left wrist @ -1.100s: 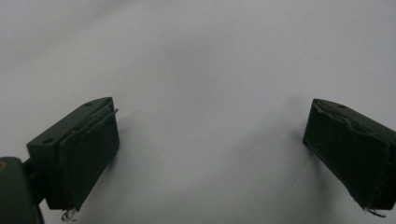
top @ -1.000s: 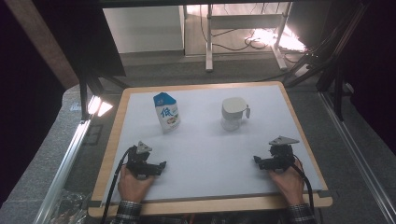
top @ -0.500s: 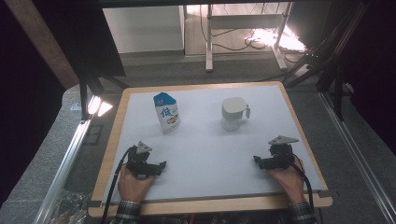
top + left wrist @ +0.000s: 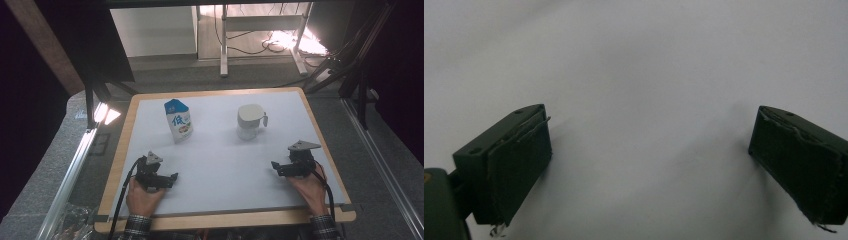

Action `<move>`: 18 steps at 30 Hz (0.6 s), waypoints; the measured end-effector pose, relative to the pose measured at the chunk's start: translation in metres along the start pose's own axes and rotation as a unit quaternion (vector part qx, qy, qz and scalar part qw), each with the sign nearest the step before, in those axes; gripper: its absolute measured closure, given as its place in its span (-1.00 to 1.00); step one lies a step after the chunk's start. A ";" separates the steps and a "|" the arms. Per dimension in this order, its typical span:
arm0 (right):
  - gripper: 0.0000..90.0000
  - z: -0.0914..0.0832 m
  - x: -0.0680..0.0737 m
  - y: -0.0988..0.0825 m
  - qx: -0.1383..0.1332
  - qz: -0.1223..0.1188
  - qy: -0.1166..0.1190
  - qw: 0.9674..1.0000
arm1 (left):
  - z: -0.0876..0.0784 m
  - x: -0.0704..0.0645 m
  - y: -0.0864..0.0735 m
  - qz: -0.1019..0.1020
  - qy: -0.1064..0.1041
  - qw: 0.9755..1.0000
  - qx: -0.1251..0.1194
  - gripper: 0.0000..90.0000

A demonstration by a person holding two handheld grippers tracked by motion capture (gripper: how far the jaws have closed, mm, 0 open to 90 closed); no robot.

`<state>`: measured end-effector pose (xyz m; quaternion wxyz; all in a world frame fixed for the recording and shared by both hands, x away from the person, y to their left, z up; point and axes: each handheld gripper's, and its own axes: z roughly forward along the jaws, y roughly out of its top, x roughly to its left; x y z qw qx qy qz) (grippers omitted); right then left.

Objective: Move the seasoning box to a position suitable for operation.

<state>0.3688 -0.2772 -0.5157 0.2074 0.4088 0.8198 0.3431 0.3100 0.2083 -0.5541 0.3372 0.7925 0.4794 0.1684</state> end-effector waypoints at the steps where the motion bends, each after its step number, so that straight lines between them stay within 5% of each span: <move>1: -0.76 0.001 -0.001 0.003 -0.008 -0.001 0.004 1.000 | 0.000 0.000 0.000 0.000 0.000 1.000 0.000 -0.93; 18: -0.42 0.009 -0.009 0.024 -0.035 0.006 0.034 0.999 | 0.000 0.000 0.000 0.000 0.000 1.000 0.000 -0.93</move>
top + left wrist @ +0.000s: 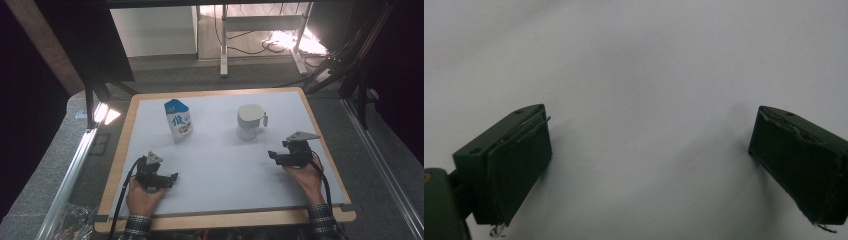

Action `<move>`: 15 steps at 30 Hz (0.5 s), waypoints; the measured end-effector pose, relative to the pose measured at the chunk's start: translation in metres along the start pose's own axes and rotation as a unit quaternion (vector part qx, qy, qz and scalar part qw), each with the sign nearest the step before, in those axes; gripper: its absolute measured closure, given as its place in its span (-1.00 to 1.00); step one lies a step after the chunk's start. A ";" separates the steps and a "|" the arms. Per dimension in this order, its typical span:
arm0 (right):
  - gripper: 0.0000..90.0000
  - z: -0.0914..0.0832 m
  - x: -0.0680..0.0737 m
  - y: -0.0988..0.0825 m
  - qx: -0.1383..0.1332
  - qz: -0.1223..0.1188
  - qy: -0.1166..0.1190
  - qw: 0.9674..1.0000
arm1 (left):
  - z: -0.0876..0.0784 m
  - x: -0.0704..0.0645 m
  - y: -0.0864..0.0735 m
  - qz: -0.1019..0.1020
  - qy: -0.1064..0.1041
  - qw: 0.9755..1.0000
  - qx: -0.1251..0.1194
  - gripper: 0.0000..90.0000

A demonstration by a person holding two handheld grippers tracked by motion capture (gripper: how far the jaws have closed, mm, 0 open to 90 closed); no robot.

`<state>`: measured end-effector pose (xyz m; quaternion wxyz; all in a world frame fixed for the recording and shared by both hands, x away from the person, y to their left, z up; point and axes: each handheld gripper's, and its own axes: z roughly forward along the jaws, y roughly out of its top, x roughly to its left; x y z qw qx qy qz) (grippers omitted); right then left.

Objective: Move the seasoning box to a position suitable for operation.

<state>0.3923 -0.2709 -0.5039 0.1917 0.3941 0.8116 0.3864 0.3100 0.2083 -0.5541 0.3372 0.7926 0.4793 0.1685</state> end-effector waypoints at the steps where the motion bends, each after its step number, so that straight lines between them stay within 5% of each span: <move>1: -0.42 0.001 -0.001 0.000 0.002 0.001 -0.002 1.000 | 0.000 0.000 0.000 0.000 0.000 1.000 0.000 -0.93; 8: -0.39 0.008 -0.005 0.010 0.014 0.002 -0.001 1.000 | 0.000 0.000 0.000 0.000 0.000 1.000 0.000 -0.93; 15: -0.24 0.016 -0.014 0.022 -0.004 0.008 0.003 1.000 | 0.000 0.000 0.000 0.000 0.000 1.000 0.000 -0.93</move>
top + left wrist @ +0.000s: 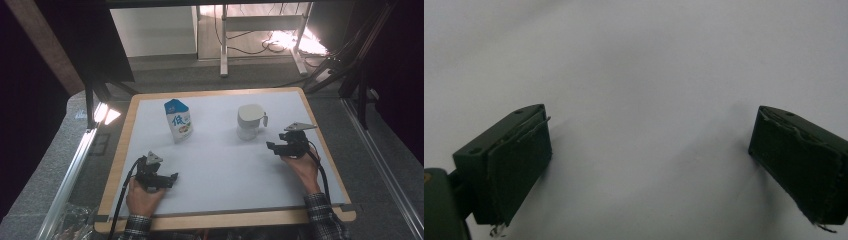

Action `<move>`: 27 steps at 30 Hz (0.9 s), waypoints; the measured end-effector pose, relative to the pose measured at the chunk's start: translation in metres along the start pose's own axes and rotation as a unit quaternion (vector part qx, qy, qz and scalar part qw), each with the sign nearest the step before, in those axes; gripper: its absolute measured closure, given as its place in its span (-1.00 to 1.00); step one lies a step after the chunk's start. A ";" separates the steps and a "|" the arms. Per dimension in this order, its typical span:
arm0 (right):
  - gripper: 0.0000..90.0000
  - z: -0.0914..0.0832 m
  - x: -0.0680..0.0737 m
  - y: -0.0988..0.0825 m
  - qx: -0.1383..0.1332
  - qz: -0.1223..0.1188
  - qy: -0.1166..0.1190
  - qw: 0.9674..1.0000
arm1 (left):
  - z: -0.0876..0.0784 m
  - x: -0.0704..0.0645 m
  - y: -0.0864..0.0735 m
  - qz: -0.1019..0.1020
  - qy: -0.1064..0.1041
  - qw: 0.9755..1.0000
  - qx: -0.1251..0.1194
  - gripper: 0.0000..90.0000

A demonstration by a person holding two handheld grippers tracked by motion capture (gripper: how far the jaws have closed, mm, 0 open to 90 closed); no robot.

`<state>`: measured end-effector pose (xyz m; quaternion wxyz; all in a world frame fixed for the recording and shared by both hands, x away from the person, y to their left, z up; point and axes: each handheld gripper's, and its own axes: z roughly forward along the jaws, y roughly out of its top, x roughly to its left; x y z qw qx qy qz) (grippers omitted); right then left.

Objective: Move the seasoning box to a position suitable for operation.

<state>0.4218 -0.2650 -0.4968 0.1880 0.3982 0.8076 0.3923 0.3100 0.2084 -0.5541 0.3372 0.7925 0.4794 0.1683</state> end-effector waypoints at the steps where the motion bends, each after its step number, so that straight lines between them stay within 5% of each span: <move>1: -0.24 0.000 0.000 0.000 0.000 0.000 0.000 1.000 | 0.000 0.000 0.000 0.000 0.000 1.000 0.000 -0.93; 17: 0.20 0.021 -0.014 0.027 -0.002 0.016 -0.035 0.999 | 0.000 0.000 0.000 0.000 0.000 1.000 0.000 -0.93; 27: 0.26 0.035 -0.016 0.045 -0.007 0.023 -0.045 0.999 | 0.000 0.000 0.000 -0.001 0.000 1.000 -0.001 -0.93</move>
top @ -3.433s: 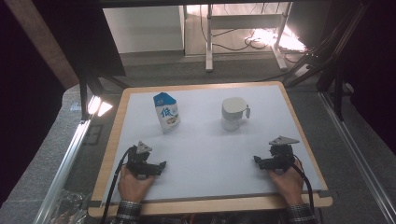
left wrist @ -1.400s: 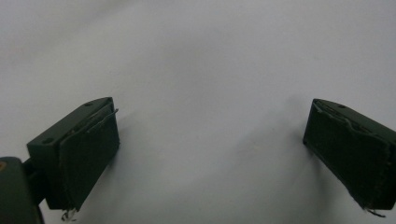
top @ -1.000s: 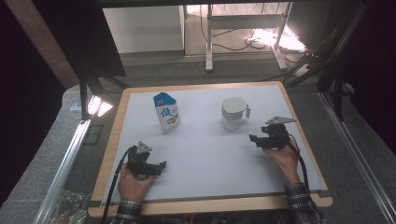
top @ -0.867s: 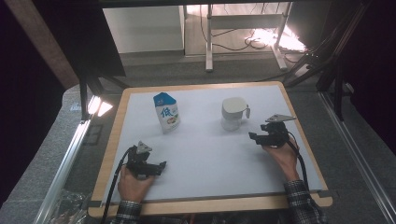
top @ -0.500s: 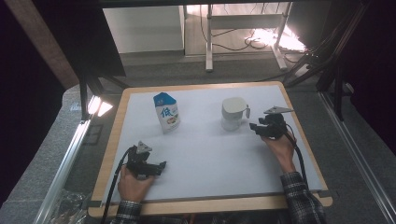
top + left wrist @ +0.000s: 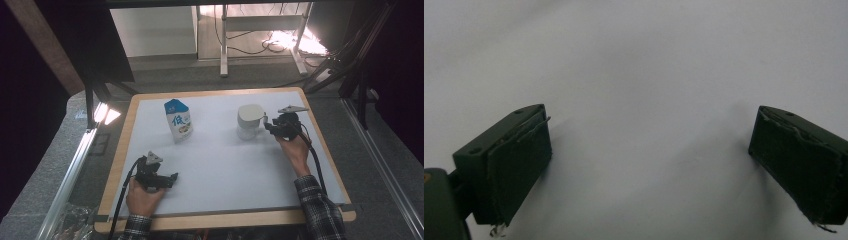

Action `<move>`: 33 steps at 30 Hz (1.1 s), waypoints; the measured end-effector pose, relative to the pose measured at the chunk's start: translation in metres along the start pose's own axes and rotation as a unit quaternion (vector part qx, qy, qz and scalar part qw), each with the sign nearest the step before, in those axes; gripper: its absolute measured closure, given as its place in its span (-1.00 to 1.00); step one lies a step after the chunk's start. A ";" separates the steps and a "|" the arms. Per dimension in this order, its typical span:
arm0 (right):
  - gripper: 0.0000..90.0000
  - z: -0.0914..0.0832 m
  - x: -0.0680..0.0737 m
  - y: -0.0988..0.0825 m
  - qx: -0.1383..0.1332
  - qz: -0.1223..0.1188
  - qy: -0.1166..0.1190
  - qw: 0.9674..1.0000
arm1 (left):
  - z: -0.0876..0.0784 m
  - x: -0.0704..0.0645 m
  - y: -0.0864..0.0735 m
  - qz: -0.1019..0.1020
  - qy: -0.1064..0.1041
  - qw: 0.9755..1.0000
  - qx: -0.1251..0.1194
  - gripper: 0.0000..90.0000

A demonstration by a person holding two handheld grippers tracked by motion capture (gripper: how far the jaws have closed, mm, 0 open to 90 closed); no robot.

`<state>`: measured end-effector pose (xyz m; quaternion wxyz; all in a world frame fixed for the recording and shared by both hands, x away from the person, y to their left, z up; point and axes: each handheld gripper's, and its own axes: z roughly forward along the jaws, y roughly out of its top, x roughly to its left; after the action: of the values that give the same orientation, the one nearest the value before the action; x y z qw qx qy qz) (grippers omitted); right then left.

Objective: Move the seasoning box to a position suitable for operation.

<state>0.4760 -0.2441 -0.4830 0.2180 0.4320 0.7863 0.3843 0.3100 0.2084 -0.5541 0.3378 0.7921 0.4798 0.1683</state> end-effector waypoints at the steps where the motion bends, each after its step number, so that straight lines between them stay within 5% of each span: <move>1: 0.26 0.002 0.000 0.001 0.001 0.000 -0.001 1.000 | 0.000 0.000 0.000 0.000 0.000 1.000 0.000 -0.93; 15: 0.48 0.022 -0.003 0.014 0.007 0.029 -0.009 1.000 | 0.000 0.000 0.000 0.000 0.000 1.000 0.000 -0.93; 20: 0.57 0.026 0.001 0.016 0.003 0.022 -0.012 1.000 | 0.000 0.000 0.000 0.000 0.000 1.000 0.000 -0.93; 26: 0.70 0.031 0.008 0.016 -0.003 0.009 -0.042 0.999 | 0.000 0.000 0.000 0.000 0.000 1.000 0.000 -0.93; 33: 0.79 0.032 0.010 0.014 -0.016 0.020 -0.047 0.999 | 0.000 0.000 0.000 0.000 0.000 1.000 0.000 -0.93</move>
<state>0.4996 -0.2180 -0.4909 0.2541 0.4617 0.7599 0.3806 0.3100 0.2084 -0.5541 0.3380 0.7920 0.4797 0.1683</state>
